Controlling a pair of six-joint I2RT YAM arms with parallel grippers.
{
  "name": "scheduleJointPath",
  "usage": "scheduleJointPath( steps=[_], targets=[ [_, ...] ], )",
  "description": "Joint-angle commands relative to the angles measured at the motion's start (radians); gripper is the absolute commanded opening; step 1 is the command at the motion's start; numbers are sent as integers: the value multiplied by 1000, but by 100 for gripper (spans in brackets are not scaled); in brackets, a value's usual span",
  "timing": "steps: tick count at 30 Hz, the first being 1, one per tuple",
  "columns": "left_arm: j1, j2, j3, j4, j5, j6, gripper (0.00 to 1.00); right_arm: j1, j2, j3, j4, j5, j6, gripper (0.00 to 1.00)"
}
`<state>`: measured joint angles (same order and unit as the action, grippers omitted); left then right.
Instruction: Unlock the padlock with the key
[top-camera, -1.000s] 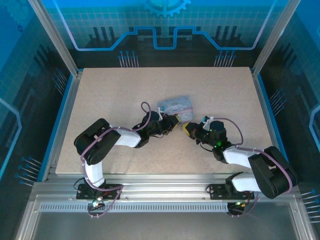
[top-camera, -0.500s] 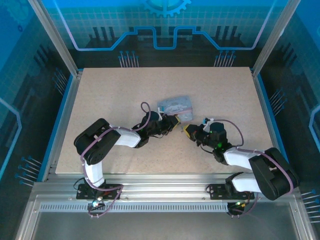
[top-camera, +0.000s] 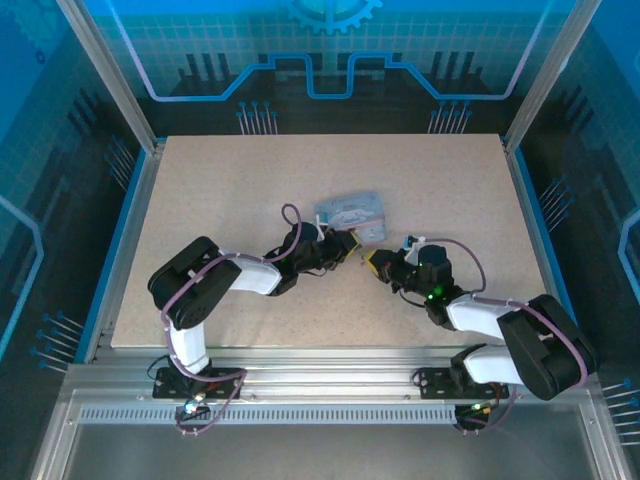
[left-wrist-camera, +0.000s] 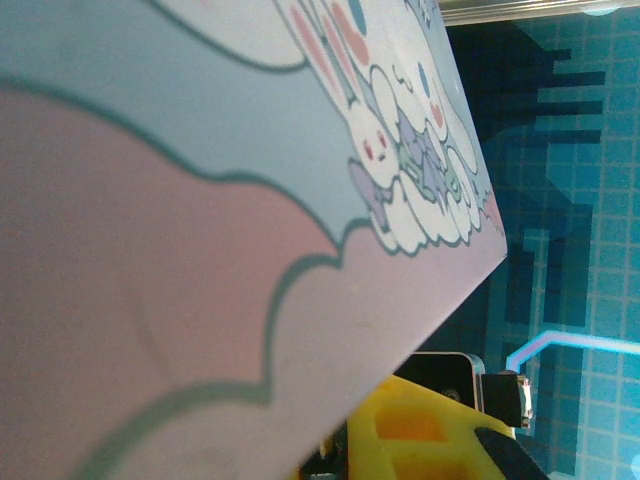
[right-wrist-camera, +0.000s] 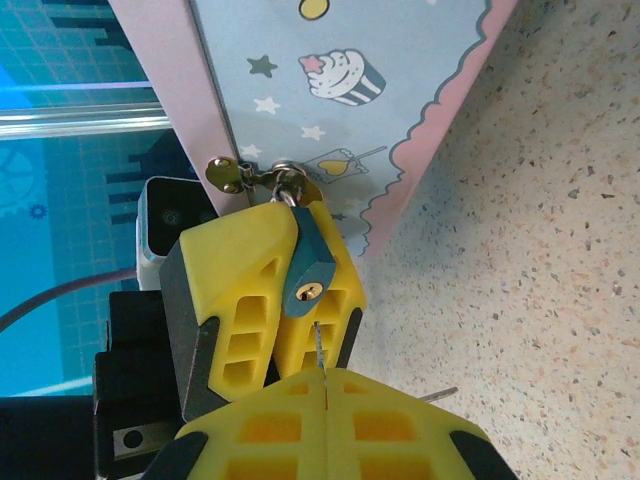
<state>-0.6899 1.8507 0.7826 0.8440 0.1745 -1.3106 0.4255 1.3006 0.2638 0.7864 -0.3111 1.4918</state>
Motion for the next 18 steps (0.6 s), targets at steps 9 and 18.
scheduleJointPath(
  steps=[9,18],
  targets=[
    [6,-2,-11,72,23,-14,0,14,-10,19,24,36,-21,0],
    [6,2,-9,77,26,-18,0,14,-9,19,43,37,-21,0]
  ],
)
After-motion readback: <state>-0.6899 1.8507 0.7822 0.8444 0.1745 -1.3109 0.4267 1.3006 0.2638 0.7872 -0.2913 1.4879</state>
